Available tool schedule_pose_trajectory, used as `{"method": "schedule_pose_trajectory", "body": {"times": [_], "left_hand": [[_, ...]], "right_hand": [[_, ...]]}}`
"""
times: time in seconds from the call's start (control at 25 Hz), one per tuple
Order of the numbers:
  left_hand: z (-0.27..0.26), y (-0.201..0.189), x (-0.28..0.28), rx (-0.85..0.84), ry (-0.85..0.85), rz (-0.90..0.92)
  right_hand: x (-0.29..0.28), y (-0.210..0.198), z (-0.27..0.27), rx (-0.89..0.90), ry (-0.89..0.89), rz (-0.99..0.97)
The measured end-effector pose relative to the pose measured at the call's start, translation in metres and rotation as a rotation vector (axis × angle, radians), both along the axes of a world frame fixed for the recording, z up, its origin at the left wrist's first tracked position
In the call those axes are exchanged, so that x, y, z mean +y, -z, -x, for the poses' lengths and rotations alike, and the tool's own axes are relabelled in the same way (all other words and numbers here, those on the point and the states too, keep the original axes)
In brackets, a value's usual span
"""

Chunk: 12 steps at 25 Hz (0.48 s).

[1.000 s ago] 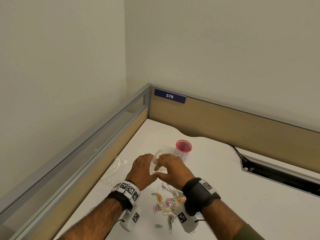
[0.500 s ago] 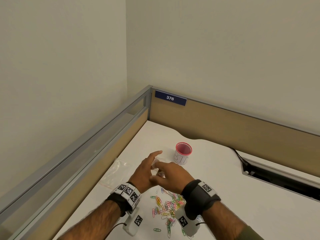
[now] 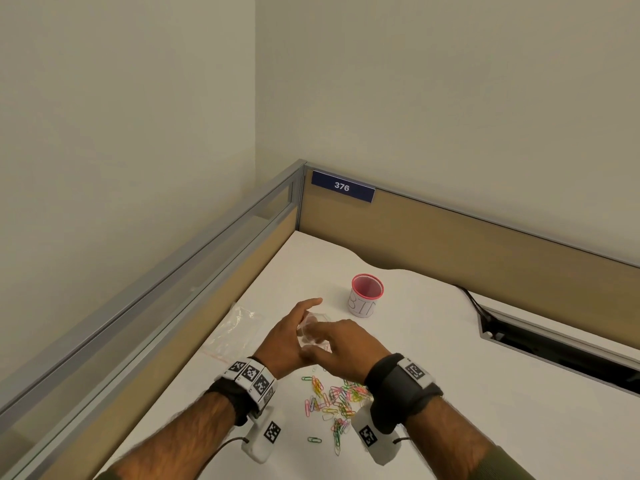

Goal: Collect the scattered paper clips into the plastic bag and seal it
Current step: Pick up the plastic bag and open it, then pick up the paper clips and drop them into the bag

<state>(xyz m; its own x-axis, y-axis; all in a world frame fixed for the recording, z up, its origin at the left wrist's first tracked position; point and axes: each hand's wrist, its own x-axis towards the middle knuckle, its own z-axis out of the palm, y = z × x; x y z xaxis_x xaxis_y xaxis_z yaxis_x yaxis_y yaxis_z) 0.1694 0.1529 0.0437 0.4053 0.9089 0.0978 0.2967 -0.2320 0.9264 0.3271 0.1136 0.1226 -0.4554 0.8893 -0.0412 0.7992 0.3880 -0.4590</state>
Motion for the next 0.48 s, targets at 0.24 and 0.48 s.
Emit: {"method": "schedule_pose_trajectory", "body": {"times": [0.24, 0.48], "left_hand": [[-0.013, 0.004, -0.003, 0.019, -0.008, -0.043], [-0.007, 0.007, 0.002, -0.019, -0.130, -0.104]], "right_hand": [[-0.004, -0.001, -0.003, -0.064, -0.010, -0.025], [0.002, -0.010, -0.046, 0.186, 0.204, -0.319]]}}
